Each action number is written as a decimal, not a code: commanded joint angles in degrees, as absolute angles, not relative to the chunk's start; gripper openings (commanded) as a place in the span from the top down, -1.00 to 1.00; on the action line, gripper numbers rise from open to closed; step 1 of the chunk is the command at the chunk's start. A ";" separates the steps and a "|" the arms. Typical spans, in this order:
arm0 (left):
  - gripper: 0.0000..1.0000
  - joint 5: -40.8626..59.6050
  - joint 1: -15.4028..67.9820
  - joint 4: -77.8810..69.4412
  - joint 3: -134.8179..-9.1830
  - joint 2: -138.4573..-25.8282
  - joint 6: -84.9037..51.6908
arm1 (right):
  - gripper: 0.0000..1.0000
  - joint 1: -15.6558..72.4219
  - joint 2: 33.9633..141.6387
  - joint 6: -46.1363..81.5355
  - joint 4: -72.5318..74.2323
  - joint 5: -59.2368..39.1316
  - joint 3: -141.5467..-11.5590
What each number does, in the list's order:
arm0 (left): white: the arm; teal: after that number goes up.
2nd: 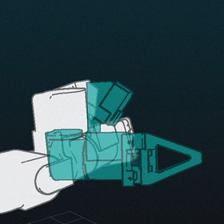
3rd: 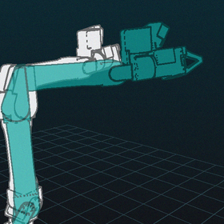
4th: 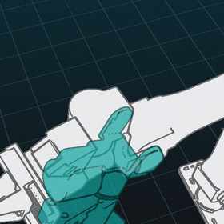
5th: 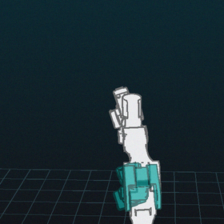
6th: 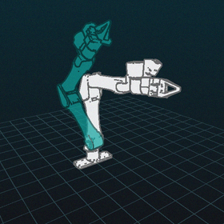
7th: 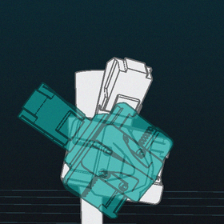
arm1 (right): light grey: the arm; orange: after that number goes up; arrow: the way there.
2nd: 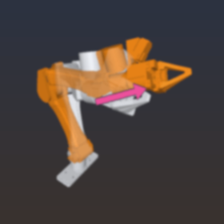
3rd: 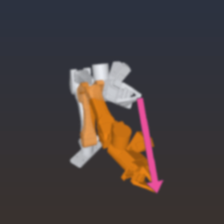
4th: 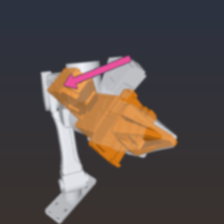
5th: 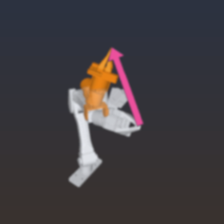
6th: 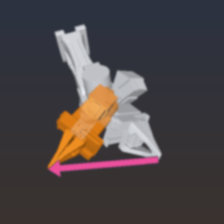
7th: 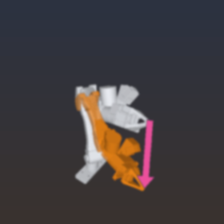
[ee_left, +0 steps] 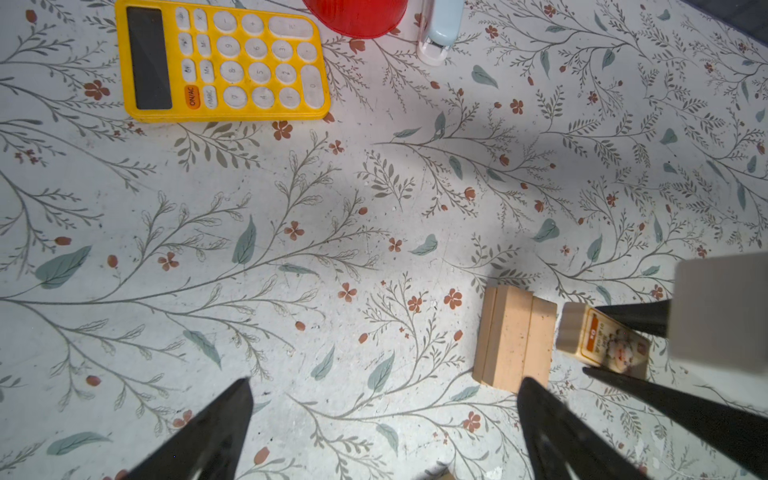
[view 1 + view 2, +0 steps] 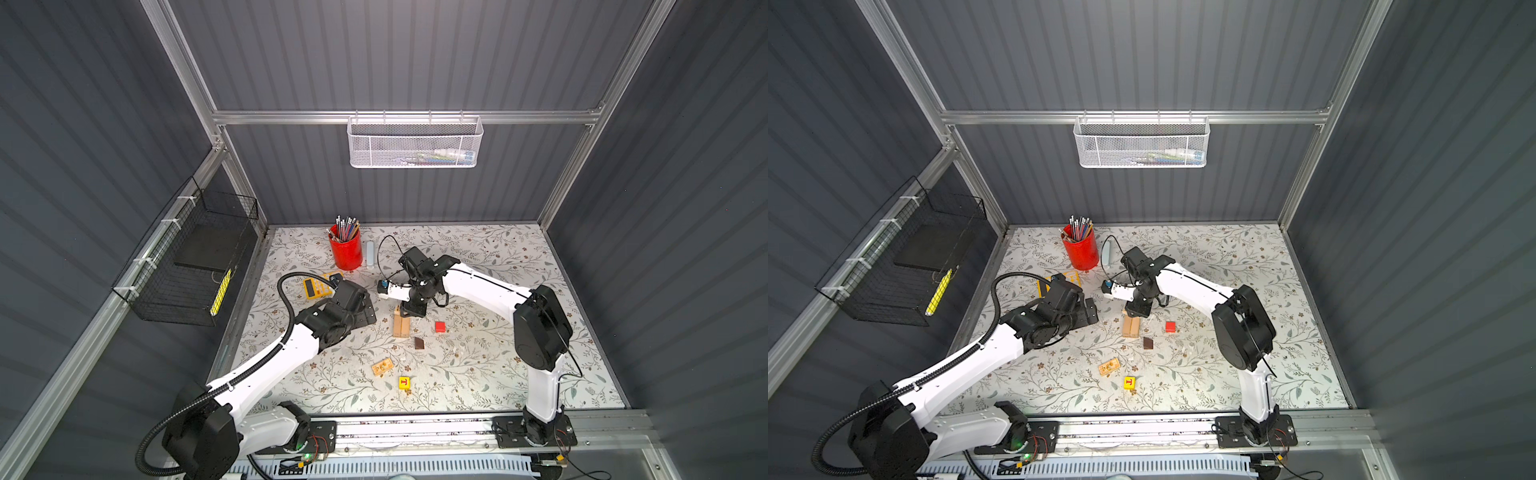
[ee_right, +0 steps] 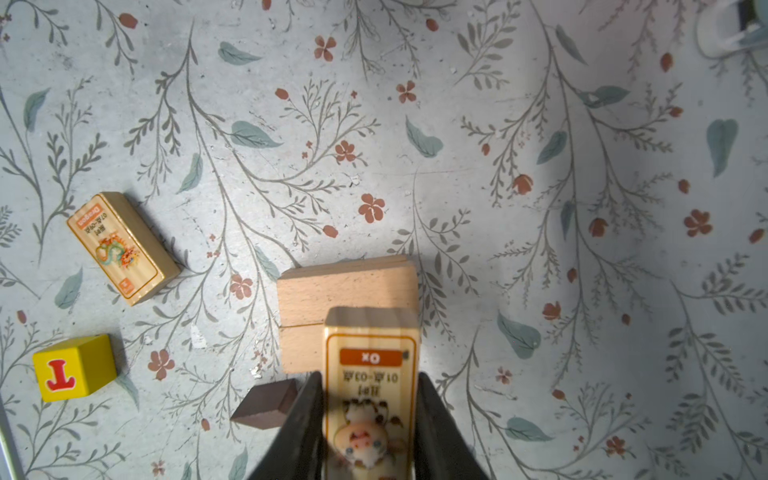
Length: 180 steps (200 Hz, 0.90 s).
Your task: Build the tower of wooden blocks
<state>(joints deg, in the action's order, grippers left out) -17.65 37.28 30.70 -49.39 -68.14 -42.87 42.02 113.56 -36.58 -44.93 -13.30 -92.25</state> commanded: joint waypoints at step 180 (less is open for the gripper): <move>-0.98 -19.49 36.91 32.28 -48.39 -68.03 -43.99 | 0.61 43.34 119.89 -40.96 -47.31 -11.97 -95.55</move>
